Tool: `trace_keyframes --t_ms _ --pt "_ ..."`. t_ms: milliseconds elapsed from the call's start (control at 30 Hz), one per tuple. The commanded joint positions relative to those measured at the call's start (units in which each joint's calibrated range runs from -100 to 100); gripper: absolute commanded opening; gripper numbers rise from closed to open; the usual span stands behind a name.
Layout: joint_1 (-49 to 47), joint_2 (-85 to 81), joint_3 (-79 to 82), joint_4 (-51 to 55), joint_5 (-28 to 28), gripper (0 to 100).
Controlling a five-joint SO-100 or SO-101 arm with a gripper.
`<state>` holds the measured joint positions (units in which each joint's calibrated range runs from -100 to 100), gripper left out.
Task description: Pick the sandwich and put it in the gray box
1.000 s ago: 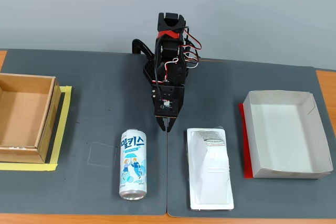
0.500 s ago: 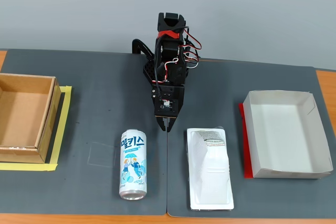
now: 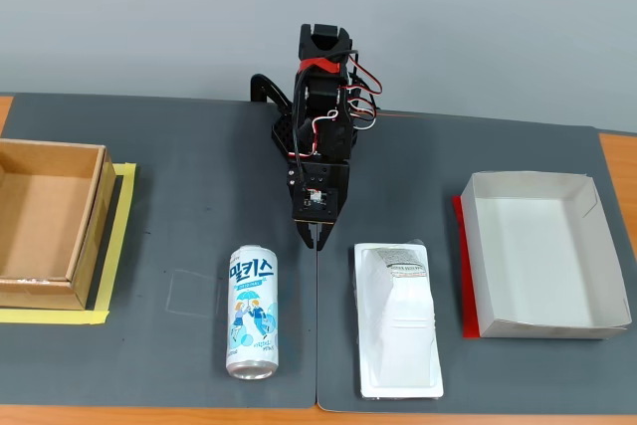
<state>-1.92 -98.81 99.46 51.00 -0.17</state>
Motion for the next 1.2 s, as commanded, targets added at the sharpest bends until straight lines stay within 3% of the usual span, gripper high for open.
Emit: trace_keyframes --t_ms 0,467,833,1167 --pt "0.6 -0.5 0.3 0.1 -0.1 2" --pt "-4.2 1.9 -5.9 0.6 -1.7 2" --pt "-4.3 28.4 -28.1 1.3 -4.4 2" --pt "-5.0 41.5 -47.3 14.5 -4.5 2"
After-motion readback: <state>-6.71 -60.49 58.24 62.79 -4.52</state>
